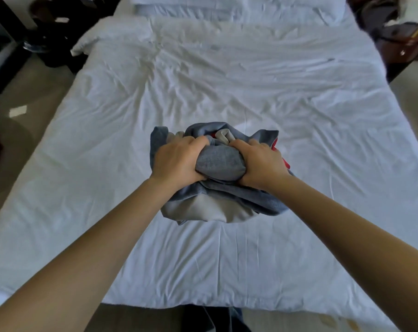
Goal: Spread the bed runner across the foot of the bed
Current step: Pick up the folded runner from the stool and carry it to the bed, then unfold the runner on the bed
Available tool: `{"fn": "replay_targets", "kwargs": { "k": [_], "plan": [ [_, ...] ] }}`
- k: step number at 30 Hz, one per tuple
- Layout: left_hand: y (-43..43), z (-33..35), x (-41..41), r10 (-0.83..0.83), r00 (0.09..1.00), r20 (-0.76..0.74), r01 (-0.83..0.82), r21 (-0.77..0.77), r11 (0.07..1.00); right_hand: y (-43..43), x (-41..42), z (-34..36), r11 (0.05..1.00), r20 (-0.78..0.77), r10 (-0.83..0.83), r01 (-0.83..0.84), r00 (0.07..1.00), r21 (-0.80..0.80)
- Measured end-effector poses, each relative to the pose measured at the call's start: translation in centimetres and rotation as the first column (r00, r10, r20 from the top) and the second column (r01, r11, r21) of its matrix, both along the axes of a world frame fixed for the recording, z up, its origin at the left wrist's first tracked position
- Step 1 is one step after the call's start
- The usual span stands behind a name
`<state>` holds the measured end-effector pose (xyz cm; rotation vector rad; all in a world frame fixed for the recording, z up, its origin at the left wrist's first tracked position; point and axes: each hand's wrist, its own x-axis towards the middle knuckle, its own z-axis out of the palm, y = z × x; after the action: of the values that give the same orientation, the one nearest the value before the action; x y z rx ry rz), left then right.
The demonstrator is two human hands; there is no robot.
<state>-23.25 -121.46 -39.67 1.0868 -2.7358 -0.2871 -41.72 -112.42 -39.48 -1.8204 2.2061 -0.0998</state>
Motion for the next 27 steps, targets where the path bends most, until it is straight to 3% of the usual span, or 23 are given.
{"fn": "replay_targets", "kwargs": {
  "k": [10,27],
  "plan": [
    [0.5,-12.3,0.3,0.003,0.999,0.034,-0.007,0.129,0.992,0.2,1.0,-11.5,0.986,-0.002,-0.035,0.034,0.999,0.161],
    [-2.0,-27.5,-1.2,0.057,0.996,0.076,-0.068,0.160,0.985,-2.7,0.9,-25.2,0.970,-0.052,-0.093,0.103,0.994,0.219]
  ]
}}
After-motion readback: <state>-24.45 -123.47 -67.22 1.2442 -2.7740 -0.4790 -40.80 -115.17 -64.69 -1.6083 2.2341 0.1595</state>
